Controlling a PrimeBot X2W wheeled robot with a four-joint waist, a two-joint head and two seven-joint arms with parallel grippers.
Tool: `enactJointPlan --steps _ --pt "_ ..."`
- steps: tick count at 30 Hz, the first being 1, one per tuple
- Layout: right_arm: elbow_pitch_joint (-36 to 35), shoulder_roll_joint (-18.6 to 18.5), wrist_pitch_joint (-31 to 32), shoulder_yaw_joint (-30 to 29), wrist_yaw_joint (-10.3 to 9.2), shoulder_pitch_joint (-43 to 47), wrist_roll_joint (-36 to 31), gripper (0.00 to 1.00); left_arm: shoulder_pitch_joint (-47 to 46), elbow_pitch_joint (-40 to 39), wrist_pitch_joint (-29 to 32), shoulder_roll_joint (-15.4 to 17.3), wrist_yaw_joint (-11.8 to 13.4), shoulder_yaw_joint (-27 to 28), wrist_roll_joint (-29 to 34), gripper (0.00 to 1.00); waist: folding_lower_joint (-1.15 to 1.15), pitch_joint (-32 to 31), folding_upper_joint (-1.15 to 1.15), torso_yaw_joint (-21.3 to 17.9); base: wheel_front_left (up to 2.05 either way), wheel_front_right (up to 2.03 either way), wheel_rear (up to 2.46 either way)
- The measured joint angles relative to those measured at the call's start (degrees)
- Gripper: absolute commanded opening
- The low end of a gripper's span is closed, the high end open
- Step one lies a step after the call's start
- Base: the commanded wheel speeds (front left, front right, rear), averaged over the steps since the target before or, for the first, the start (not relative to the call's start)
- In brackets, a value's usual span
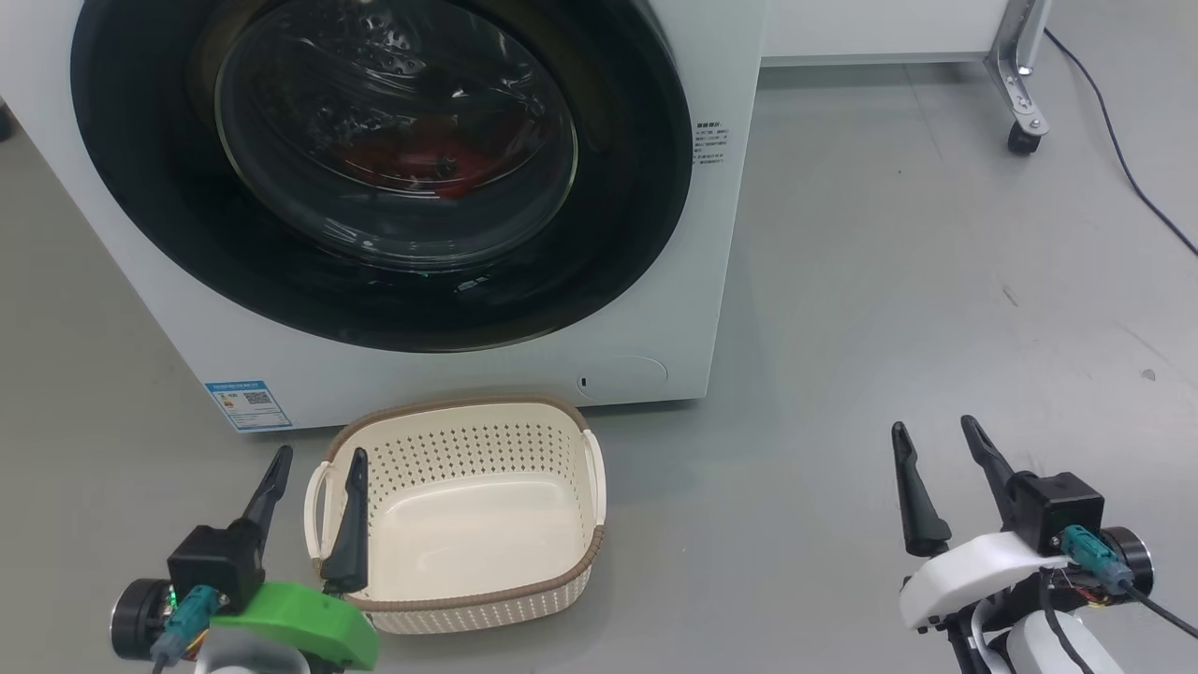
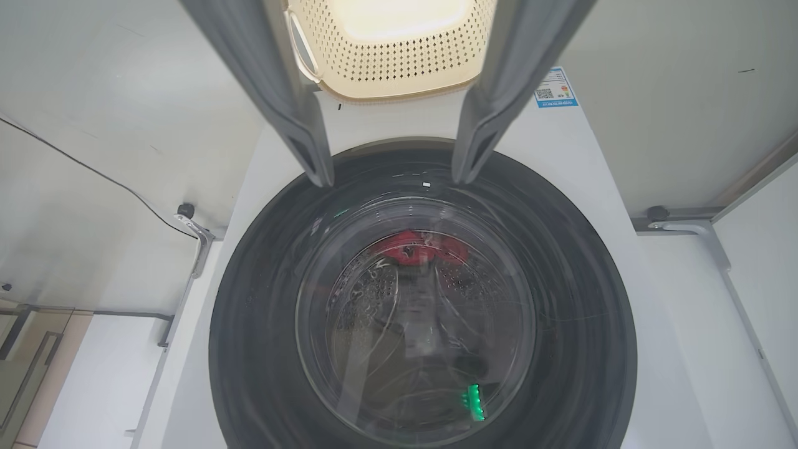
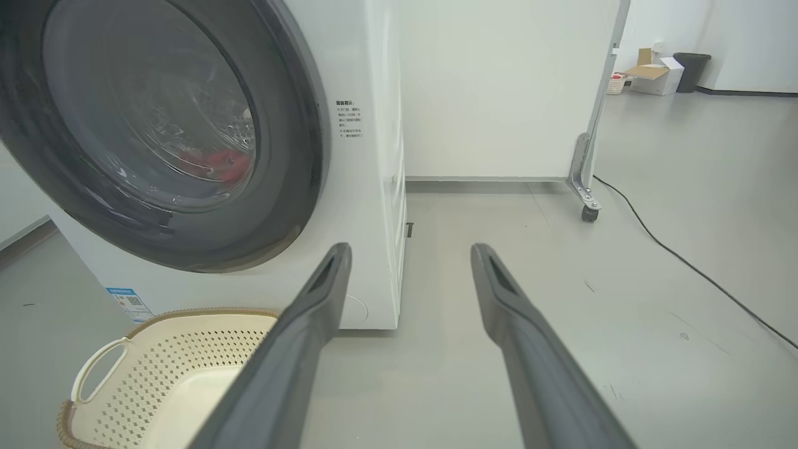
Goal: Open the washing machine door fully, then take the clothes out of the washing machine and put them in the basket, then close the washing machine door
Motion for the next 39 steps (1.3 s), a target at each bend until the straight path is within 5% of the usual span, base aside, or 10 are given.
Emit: enactJointPlan --steps 10,36,37,38,39 --pt "0.10 0.21 -1.72 0.77 -0.77 0.02 -6.73 1.00 0.07 1.76 -1.67 -1.05 0.24 -0.78 5.72 1.00 0.00 -0.29 0.00 0.00 0.00 0.00 0.00" --pt "0.74 1.85 -1.77 -1.45 -0.44 0.62 -6.93 1.00 0.07 5.71 -1.81 -1.75 0.13 0.58 5.70 1.00 0.00 -0.86 0.00 0.30 0.00 0.00 0.00" --pt "0.74 1.97 -1.77 -1.52 -0.42 0.62 -6.94 0.38 0.07 5.81 -1.81 -1.76 0.11 0.62 5.71 1.00 0.00 -0.88 0.00 0.32 0.00 0.00 0.00" --pt "0.74 2.07 -1.77 -1.58 -0.36 0.62 -6.94 0.00 0.07 5.88 -1.81 -1.77 0.07 0.66 5.71 1.00 0.00 -0.90 0.00 0.34 0.00 0.00 0.00" --pt "0.71 2.14 -1.77 -1.68 -0.14 0.62 -6.93 0.00 0.07 5.92 -1.81 -1.77 0.05 0.69 5.73 1.00 0.00 -0.92 0.00 0.36 0.00 0.00 0.00"
